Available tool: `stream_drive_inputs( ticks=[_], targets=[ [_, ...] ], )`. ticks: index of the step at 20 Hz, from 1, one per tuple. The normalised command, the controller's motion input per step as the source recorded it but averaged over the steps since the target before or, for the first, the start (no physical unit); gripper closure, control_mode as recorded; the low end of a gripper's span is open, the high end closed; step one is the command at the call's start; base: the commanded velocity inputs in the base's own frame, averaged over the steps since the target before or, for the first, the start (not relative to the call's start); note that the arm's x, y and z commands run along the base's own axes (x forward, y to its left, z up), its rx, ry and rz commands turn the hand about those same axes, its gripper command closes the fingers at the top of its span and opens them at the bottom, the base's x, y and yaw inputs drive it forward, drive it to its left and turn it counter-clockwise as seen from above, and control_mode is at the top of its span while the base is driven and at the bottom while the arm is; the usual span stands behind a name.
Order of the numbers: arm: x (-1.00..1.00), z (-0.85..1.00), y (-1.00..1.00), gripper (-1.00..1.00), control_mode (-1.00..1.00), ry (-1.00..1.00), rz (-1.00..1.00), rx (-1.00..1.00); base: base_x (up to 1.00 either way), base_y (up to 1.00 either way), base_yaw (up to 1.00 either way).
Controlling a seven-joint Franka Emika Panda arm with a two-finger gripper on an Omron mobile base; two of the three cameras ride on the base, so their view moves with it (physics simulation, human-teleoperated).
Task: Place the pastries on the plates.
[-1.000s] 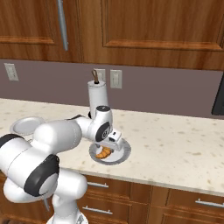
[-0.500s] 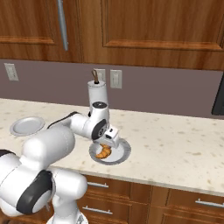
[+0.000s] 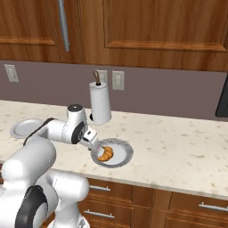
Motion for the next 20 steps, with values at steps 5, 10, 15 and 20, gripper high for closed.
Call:
stream_drive_inputs(
  ticks=[5,10,15,20],
  targets=[
    [0.01,0.08,0.84,-1.0,-1.0,0.06,0.0,0.0,0.0,0.0,0.0],
    [0.11,0.05,0.63,-1.0,-1.0,0.12,0.03,0.0,0.0,0.0,0.0],
    [0.08,0.13,0.52,-1.0,-1.0,0.18,0.09,0.0,0.0,0.0,0.0],
    [0.0,0.07,0.46,-1.0,-1.0,0.11,0.1,0.0,0.0,0.0,0.0]
  ],
)
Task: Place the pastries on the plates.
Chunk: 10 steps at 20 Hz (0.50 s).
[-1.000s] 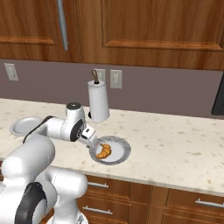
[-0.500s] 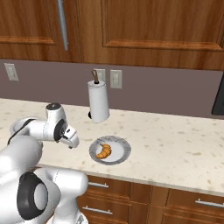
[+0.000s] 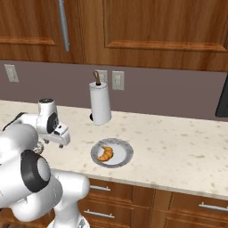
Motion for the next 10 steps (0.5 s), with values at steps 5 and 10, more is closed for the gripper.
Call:
stream_drive_inputs(
  ticks=[5,10],
  targets=[
    [0.0,0.0,0.46,-1.0,-1.0,0.01,0.13,0.0,0.0,0.0,0.0],
    [0.0,0.0,0.4,-1.0,-1.0,0.0,0.1,0.0,0.0,0.0,0.0]
  ],
)
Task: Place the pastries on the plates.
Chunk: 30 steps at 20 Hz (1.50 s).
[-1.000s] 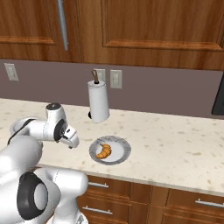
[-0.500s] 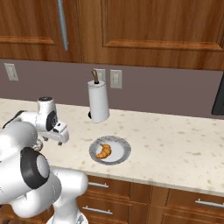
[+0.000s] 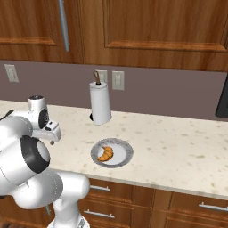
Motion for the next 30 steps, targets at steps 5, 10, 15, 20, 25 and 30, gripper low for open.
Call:
stream_drive_inputs(
  ticks=[5,10,15,20,25,30],
  targets=[
    [0.0,-0.04,0.35,-1.0,-1.0,0.0,0.08,0.0,0.0,0.0,0.0],
    [-0.01,-0.17,0.21,-1.0,-1.0,0.0,0.04,0.0,0.0,0.0,0.0],
    [0.0,-0.4,0.11,-1.0,-1.0,0.0,0.01,0.0,0.0,0.0,0.0],
    [0.0,-0.3,0.03,-1.0,-1.0,0.0,0.0,0.0,0.0,0.0,0.0],
    [0.0,-0.32,0.0,-1.0,-1.0,0.0,0.0,0.0,0.0,0.0,0.0],
    [0.01,-0.25,0.0,-1.0,-1.0,0.0,0.0,0.0,0.0,0.0,0.0]
  ],
)
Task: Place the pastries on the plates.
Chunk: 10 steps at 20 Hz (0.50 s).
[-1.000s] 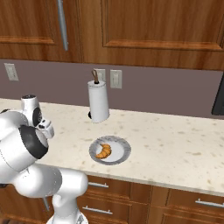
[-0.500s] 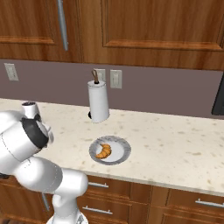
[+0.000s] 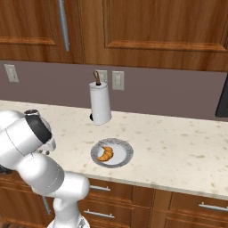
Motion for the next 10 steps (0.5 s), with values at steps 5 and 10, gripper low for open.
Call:
stream_drive_inputs(
  ticks=[5,10],
  targets=[
    [0.0,-0.09,0.0,1.0,-1.0,0.0,0.0,0.0,0.0,0.0,0.0],
    [-0.05,-0.01,0.0,1.0,-1.0,-0.03,0.0,0.02,0.0,0.0,0.0]
  ],
)
